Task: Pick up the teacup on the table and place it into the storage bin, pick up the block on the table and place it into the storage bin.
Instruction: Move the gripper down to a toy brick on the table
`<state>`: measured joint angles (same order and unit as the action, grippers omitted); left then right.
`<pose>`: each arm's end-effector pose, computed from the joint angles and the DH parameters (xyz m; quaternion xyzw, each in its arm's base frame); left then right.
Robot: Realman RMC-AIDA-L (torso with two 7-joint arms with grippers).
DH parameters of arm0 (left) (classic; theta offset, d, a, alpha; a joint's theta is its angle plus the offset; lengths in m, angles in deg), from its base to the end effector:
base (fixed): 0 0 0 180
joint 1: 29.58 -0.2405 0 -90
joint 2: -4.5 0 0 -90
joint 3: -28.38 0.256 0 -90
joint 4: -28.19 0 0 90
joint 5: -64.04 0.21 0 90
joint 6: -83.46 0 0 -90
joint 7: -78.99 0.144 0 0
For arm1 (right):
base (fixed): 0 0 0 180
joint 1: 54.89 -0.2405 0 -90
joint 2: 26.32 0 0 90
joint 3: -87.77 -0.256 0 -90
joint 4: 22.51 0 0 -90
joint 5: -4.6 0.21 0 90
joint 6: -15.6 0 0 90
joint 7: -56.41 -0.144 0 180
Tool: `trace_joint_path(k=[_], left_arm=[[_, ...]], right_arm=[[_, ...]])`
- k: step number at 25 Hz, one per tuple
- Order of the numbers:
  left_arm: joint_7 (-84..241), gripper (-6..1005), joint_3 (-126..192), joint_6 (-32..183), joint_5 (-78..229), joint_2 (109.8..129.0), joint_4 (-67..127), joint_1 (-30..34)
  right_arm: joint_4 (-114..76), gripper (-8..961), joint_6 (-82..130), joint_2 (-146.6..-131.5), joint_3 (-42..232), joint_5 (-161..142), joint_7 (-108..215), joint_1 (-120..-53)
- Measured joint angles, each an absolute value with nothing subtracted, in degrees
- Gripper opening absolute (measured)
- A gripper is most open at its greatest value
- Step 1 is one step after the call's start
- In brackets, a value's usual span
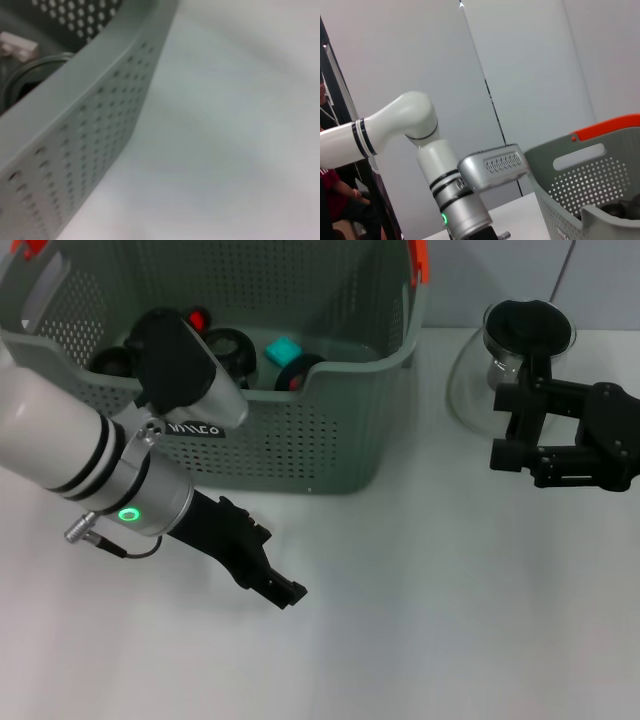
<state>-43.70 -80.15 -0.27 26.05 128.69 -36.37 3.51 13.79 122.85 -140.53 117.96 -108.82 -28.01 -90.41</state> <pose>-0.2034 0.3418 -0.0433 -0.9579 -0.2560 0.0978 0.0853 0.2294 0.3317 0.0524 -0.9240 0.1845 0.3317 0.0462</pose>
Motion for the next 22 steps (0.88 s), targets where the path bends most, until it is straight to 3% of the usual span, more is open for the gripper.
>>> trace_joint_path(k=[22], left_arm=[[-51.20, 962, -80.49, 2.64, 31.79, 128.71, -37.29, 4.89]], right_arm=[[13.79, 941, 122.77, -140.14, 117.74, -108.61, -27.41, -90.11]])
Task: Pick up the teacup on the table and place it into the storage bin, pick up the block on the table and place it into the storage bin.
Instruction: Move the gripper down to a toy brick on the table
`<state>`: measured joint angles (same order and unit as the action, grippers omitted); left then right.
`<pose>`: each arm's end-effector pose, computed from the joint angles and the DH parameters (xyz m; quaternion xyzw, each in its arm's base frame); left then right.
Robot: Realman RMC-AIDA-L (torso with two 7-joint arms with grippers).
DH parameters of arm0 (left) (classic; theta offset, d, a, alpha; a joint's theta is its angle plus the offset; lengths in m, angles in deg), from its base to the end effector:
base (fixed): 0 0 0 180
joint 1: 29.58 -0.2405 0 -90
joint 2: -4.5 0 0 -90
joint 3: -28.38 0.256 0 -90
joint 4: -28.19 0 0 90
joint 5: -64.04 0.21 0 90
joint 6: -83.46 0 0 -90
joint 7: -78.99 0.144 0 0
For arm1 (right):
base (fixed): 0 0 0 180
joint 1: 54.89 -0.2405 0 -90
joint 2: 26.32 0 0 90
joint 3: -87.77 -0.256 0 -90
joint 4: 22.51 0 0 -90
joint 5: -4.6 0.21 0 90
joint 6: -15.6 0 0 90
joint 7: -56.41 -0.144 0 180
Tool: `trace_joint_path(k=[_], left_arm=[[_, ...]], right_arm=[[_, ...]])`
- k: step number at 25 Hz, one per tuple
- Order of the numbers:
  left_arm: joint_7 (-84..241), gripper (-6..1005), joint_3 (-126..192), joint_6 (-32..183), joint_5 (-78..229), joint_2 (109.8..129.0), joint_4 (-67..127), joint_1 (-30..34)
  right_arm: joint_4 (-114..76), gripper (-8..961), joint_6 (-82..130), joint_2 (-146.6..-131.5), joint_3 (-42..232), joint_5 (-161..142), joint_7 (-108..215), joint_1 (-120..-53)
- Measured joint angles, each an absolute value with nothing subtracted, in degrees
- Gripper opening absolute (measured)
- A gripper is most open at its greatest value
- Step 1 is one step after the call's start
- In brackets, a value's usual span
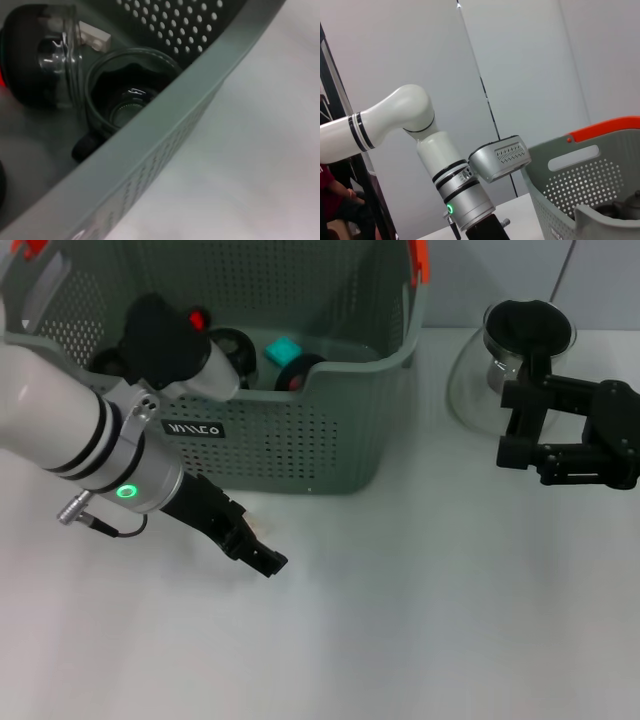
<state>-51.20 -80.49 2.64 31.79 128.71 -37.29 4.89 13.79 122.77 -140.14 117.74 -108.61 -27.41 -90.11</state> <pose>-0.2054 0.3568 -0.0353 -0.9374 -0.2941 0.1231 0.1403 0.2321 0.3318 0.0558 -0.9242 0.1813 0.3317 0.0538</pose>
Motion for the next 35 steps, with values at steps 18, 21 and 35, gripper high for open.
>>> trace_joint_path(k=[18, 21, 35], left_arm=[[-54.82, 962, -74.91, 7.62, 37.11, 128.91, -36.96, 5.63], [-56.57, 962, -72.69, 8.76, 37.77, 128.96, -36.90, 5.65], [-60.54, 961, -71.42, 10.09, 37.67, 129.04, -35.91, 6.33]], right_arm=[[13.79, 940, 123.18, -139.99, 117.59, -108.51, -27.50, -89.89], [13.79, 940, 123.17, -140.01, 117.56, -108.51, -27.48, -89.87], [13.79, 941, 122.97, -140.06, 117.47, -108.48, -27.40, -89.87]])
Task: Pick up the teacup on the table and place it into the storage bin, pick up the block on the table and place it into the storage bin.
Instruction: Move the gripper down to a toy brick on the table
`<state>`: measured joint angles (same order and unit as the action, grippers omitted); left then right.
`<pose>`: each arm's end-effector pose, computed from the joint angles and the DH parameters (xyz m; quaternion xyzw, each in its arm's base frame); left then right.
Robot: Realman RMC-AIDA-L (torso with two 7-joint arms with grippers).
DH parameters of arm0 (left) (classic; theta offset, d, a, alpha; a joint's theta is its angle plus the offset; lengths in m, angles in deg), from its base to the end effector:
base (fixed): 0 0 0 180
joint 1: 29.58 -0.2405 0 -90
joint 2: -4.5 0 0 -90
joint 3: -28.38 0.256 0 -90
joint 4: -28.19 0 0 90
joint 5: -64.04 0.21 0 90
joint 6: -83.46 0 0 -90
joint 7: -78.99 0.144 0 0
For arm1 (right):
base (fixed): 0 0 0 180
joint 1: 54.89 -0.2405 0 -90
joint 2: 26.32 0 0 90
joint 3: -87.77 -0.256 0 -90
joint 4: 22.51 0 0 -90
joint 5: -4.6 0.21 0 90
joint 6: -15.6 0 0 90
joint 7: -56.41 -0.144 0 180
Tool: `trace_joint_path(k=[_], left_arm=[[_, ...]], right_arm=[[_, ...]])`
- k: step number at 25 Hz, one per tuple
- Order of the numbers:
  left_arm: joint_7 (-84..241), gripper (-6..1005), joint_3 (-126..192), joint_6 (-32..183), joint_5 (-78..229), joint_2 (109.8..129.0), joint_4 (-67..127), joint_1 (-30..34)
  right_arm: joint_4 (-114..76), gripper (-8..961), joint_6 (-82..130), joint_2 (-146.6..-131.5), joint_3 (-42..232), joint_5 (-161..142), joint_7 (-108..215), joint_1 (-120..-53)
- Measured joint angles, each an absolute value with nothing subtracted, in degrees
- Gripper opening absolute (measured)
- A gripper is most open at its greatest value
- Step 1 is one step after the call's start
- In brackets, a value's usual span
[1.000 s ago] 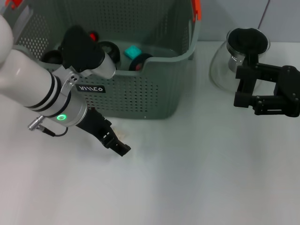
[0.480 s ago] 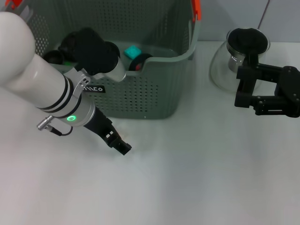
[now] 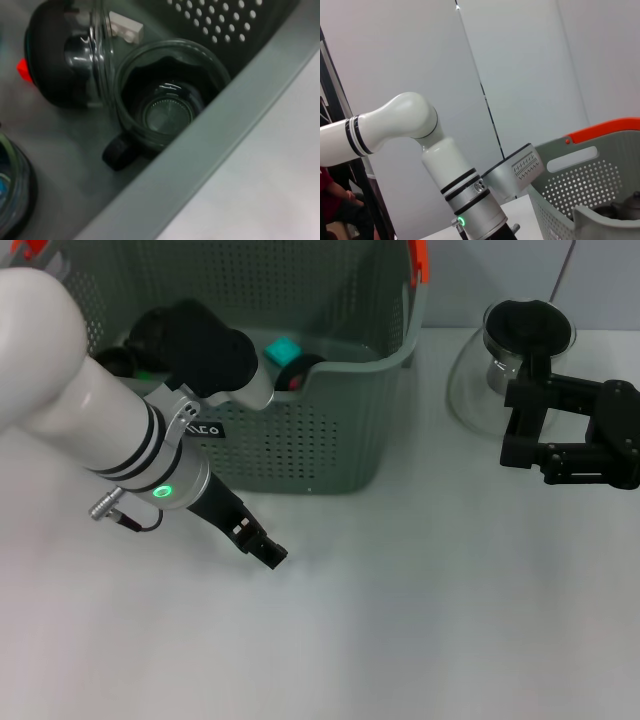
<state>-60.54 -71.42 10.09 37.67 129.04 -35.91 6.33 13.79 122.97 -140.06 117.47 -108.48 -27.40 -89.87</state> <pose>-0.1984 0.3658 -0.0555 -0.9239 -0.2859 0.1700 0.1891 0.2334 0.3309 0.0572 -0.9231 0.1825 0.3339 0.0556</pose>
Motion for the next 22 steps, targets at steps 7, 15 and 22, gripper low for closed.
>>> trace_joint_path(k=[7, 15, 22], left_arm=[[-63.16, 961, -69.56, 11.47, 37.87, 128.97, -34.52, 7.22], [-64.27, 913, -69.35, 11.96, 38.61, 128.95, -33.34, 7.99], [-64.58, 699, -69.35, 12.12, 39.06, 128.87, -32.78, 8.34]], right_arm=[[13.79, 940, 122.95, -140.05, 117.47, -108.42, -27.31, -89.88], [13.79, 940, 122.80, -140.05, 117.47, -108.42, -27.08, -89.71], [13.79, 941, 122.74, -140.06, 117.47, -108.42, -26.99, -89.69]])
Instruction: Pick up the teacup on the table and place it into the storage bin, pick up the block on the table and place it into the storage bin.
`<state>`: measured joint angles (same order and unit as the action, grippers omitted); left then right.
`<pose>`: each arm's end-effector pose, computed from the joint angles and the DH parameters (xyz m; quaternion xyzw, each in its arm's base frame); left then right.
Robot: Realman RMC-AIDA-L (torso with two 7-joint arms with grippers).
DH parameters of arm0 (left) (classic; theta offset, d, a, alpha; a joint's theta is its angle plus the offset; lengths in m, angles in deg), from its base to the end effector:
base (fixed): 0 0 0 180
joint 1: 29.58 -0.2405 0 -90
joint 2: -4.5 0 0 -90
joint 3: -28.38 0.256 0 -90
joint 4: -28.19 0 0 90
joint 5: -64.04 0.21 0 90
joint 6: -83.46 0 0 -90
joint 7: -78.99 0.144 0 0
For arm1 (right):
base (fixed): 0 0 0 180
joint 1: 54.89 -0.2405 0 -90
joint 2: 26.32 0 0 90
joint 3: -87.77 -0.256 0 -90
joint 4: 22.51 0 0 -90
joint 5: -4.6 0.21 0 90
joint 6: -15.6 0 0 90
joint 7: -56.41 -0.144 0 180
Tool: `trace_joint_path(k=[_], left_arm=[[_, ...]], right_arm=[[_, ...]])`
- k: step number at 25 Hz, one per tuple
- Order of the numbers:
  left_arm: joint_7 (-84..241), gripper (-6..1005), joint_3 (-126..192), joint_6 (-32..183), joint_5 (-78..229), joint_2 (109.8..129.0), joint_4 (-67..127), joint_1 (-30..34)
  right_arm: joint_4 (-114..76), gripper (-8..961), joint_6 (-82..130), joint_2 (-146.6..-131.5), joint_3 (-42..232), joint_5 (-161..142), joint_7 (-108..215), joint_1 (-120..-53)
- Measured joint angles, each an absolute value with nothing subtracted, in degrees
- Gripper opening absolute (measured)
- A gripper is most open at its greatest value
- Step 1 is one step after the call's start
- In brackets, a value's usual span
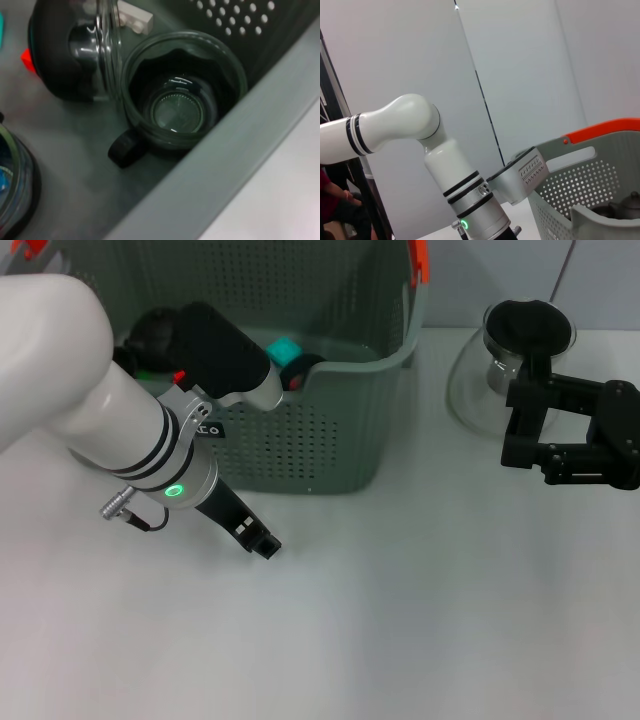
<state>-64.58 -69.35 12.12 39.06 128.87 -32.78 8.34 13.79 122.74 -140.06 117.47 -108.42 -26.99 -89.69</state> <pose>-0.1978 0.3698 -0.0641 -0.9157 -0.2974 0.1848 0.1971 0.2346 0.3307 0.0572 -0.9233 0.1811 0.3335 0.0593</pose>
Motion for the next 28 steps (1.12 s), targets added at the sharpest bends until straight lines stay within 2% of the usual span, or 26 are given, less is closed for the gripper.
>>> trace_joint_path(k=[28], left_arm=[[-65.26, 411, -71.92, 6.48, 38.65, 128.65, -34.73, 8.87]], right_arm=[[13.79, 941, 123.08, -140.00, 117.20, -108.03, -26.64, -89.13]])
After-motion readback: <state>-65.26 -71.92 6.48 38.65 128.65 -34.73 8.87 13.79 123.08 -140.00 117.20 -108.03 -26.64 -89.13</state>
